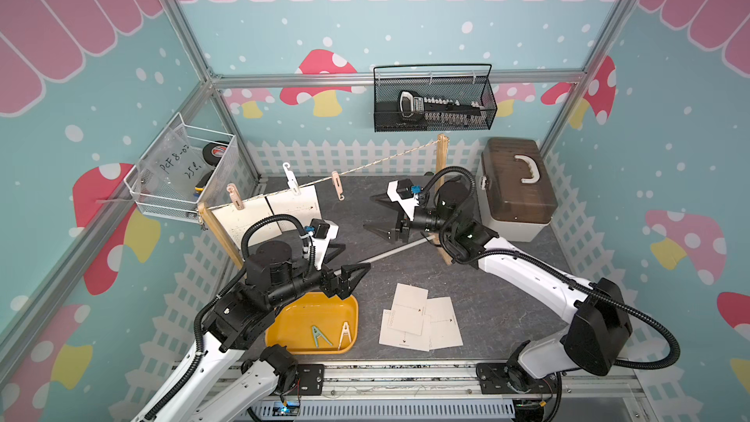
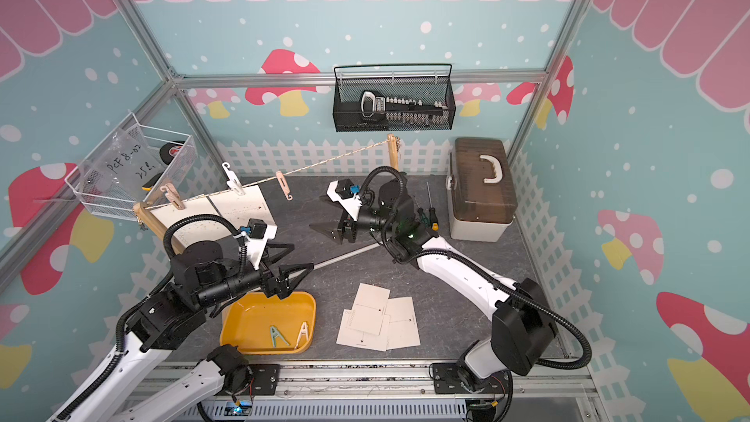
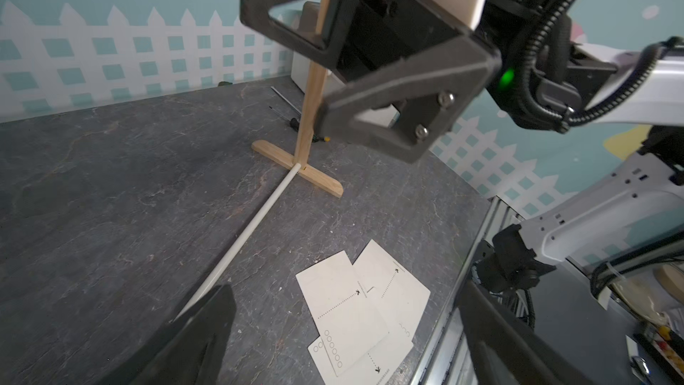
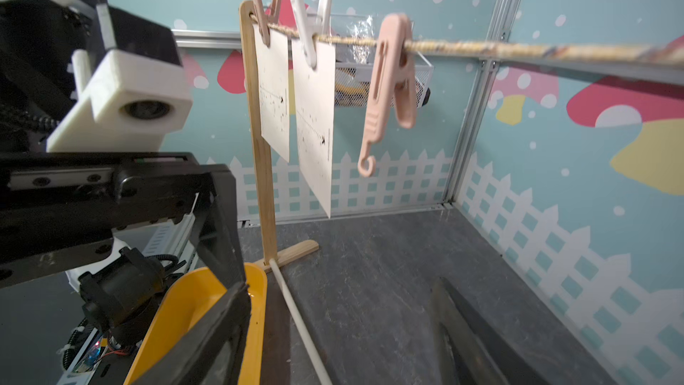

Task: Remove the postcards from the strings
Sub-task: Remove the clamp from the clothesline.

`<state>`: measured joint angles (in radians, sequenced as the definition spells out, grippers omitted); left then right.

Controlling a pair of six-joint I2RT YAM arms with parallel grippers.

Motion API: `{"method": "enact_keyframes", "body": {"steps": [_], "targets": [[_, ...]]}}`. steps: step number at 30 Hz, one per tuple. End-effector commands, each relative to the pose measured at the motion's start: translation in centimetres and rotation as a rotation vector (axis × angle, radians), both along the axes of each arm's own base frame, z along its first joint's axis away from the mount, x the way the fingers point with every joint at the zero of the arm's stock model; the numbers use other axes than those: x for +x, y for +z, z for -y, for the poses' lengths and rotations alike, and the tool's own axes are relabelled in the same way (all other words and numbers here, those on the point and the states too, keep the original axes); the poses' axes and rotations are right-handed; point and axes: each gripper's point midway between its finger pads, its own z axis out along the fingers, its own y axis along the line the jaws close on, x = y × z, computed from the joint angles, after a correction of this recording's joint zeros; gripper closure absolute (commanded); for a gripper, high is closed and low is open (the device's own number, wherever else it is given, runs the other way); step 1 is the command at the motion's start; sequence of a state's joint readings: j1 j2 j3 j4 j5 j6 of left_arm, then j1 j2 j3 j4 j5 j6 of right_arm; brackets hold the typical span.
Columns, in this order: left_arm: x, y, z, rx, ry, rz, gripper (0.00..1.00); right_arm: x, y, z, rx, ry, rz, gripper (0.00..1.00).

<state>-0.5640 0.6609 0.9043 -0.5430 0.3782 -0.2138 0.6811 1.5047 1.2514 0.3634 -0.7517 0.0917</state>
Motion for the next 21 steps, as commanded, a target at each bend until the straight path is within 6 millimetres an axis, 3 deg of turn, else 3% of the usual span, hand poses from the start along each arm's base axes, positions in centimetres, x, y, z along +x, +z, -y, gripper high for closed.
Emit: {"method": "enact_keyframes", "body": {"steps": [1, 9, 21], "targets": [[-2.3, 1.7, -0.4, -0.047, -0.054, 0.010, 0.01, -0.7, 0.8, -0.6, 0.007, 0.123, 0.049, 0.22], [-4.0, 1.1, -3.4, -0.041, 0.052, 0.020, 0.01, 1.6, 2.6, -2.7, 0.080, 0.162, -0.031, 0.18], [-3.6, -0.8, -2.9, -0.012, 0.035, 0.021, 0.01, 3.0, 5.1, -4.7, 0.186, 0.198, -0.028, 0.19]]}}
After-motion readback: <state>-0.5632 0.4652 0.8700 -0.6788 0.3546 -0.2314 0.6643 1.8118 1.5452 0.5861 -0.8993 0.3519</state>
